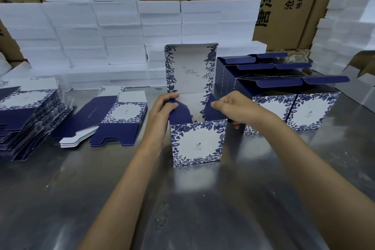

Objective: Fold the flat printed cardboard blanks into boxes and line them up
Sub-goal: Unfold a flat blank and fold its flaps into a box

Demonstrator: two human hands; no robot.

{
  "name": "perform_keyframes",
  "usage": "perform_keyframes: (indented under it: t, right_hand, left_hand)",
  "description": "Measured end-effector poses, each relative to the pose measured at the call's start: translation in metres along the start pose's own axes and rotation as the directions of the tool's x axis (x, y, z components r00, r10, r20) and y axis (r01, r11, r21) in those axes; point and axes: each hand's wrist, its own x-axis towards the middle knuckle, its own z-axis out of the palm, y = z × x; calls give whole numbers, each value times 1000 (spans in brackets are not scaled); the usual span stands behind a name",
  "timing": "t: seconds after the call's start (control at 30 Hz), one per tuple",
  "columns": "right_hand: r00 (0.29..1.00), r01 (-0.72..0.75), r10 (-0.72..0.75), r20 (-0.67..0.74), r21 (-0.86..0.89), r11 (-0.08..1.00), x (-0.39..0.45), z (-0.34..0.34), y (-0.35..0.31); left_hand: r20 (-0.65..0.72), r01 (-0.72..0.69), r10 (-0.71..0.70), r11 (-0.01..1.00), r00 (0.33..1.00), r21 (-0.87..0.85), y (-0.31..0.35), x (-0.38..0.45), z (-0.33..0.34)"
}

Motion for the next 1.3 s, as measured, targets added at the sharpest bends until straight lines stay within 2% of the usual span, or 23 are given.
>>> perform_keyframes:
  t: [0.07,0.27,0.4,0.47,0.53,0.6,0.7,0.77,0.83,0.97,1.07,1.17,1.3]
  right_hand:
    - [999,-12,12,32,3,1000,2,-7,-3]
    - [998,30,-30,-59,1,1000,9,0,-5]
    - [999,7,-8,-47,-11,1000,10,-3,-3]
    - [991,8,-4,-133,28,1000,11,0,-2]
    - [958,46,-8,-287,127,991,11,7,0]
    - [936,115,10,-352,333,936,12,13,2]
    - [966,141,29,-256,618,774,10,17,2]
    - [972,156,26,-232,727,669,9,20,3]
    - [971,130,83,-224,786,604,9,22,3]
    - [961,53,129,-243,623,781,5,25,10]
    - [972,139,3,-233,587,798,4,26,14]
    - [980,77,45,-196,570,818,10,20,3]
    - [983,-26,83,-166,321,947,22,17,-25]
  left_hand:
    - [-1,1,-1,1000,1000,0,1,0,0]
    - [27,-5,5,1000,1000,2,1,0,0]
    - [4,-2,2,1000,1000,-22,0,1,0]
    - [-47,-5,1,996,999,-87,-1,0,2]
    - [-84,-9,-5,987,996,-163,-1,0,2]
    - [-67,-11,-2,979,998,-202,0,1,1]
    - [-25,-32,29,989,999,-141,2,1,1]
    - [-39,-57,54,993,998,-103,1,1,1]
    - [-75,-83,77,993,994,-78,0,1,1]
    - [-73,-57,48,991,996,-124,-5,0,-1]
    - [-44,-79,80,996,996,33,-5,1,-5]
    - [-7,-3,4,996,1000,87,5,5,-4]
    - [39,140,-164,926,986,349,32,17,4]
